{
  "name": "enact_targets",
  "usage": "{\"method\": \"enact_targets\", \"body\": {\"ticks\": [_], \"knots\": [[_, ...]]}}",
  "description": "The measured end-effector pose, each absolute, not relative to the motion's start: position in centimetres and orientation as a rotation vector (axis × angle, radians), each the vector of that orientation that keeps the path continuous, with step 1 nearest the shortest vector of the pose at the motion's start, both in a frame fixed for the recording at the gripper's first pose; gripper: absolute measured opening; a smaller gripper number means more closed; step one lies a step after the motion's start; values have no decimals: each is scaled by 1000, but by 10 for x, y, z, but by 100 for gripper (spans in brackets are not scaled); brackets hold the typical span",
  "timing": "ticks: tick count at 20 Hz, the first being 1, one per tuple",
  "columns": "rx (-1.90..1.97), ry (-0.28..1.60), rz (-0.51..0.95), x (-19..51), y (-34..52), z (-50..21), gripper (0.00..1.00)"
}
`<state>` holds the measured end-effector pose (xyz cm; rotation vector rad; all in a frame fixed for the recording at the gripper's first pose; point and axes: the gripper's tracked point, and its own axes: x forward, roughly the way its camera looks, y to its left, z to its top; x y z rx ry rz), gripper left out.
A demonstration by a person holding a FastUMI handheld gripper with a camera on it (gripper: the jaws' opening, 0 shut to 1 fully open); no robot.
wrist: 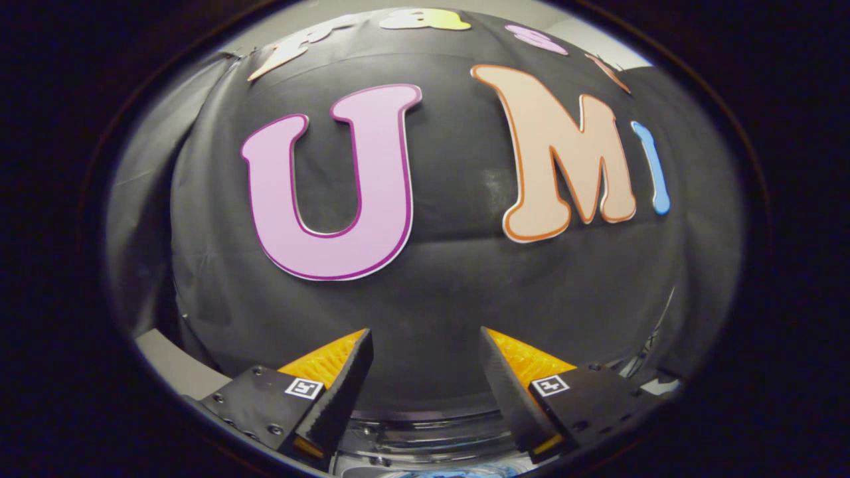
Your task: Put the clothes into the washing machine and then close the washing machine lid.
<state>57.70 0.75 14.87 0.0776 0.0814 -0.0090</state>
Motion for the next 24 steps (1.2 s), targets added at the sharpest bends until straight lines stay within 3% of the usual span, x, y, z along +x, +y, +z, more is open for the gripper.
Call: {"method": "enact_targets", "body": {"ticks": [6, 24], "knots": [[-78, 124, -58, 588, -10, 101, 98], [-35, 19, -71, 583, -9, 113, 98]]}}
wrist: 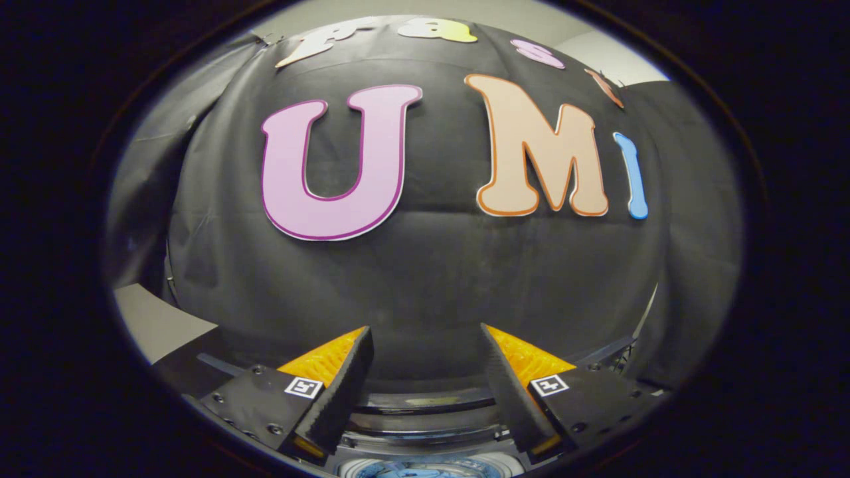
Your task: Put the clothes into the washing machine and then close the washing machine lid.
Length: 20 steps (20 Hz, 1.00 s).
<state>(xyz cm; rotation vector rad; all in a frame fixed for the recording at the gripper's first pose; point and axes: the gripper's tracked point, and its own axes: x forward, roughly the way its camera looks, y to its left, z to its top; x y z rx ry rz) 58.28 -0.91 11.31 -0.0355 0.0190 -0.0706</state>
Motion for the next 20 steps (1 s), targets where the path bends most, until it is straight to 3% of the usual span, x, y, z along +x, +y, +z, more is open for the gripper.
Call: {"method": "enact_targets", "body": {"ticks": [20], "knots": [[21, -97, -42, 581, -5, 128, 97]]}}
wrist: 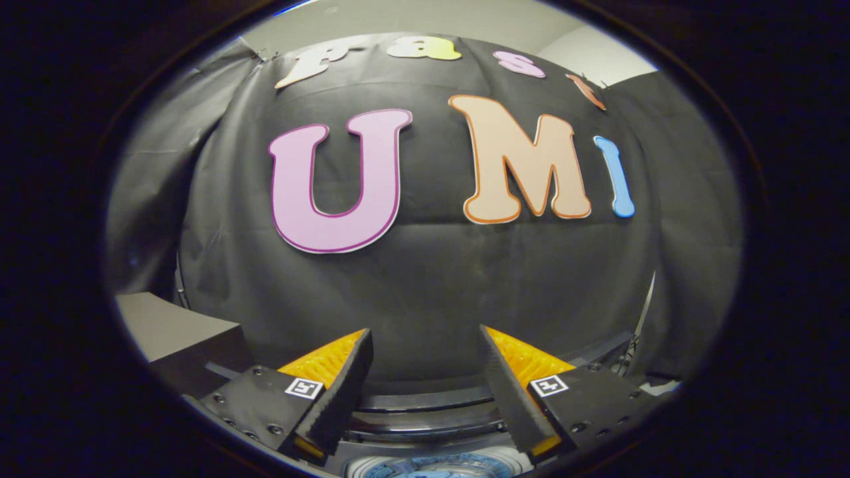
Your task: Put the clothes into the washing machine and then close the washing machine lid.
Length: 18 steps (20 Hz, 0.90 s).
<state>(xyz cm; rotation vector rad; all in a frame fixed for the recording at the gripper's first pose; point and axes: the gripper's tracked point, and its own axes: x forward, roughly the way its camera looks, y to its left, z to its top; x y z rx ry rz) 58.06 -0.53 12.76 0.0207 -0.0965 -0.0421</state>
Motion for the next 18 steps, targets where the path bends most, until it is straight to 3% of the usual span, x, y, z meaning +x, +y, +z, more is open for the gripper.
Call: {"method": "enact_targets", "body": {"ticks": [18], "knots": [[-30, -60, -41, 580, -5, 127, 98]]}}
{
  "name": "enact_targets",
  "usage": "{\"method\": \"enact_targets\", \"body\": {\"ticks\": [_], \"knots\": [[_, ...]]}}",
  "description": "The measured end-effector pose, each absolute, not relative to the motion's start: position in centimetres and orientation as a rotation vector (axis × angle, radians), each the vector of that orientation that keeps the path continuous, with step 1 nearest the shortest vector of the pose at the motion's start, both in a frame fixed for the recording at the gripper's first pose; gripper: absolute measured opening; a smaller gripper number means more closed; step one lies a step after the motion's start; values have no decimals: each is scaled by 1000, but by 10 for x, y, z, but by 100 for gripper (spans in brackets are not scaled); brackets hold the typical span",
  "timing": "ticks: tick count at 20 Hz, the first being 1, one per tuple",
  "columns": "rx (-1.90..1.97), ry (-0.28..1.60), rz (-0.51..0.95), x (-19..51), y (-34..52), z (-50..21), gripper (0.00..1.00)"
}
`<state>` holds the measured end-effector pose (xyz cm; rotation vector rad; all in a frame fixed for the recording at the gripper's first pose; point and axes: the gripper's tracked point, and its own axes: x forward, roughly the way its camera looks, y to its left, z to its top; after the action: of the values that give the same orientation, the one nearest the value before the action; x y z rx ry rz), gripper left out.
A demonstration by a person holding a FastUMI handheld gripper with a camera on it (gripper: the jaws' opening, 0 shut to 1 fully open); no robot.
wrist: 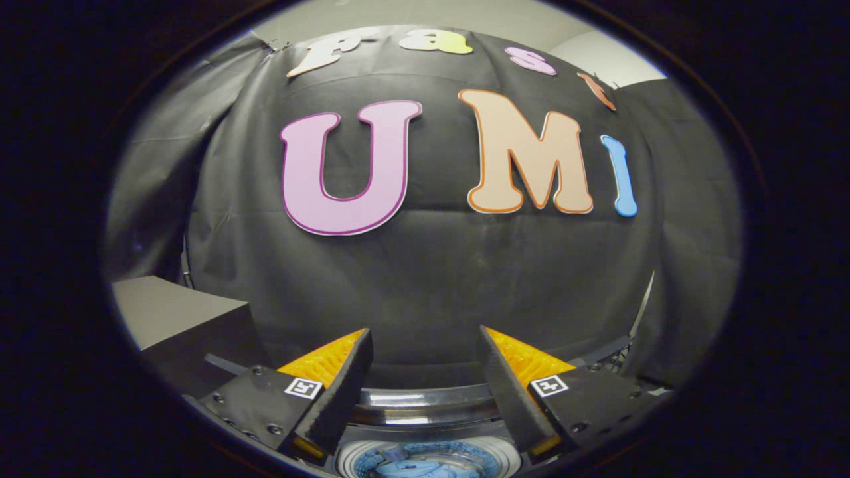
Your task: Put the clothes into the washing machine and then close the washing machine lid.
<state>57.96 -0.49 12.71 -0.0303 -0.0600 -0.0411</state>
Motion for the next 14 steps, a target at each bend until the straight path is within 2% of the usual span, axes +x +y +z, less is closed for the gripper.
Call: {"method": "enact_targets", "body": {"ticks": [14], "knots": [[-1, -86, -25, 578, -3, 125, 98]]}}
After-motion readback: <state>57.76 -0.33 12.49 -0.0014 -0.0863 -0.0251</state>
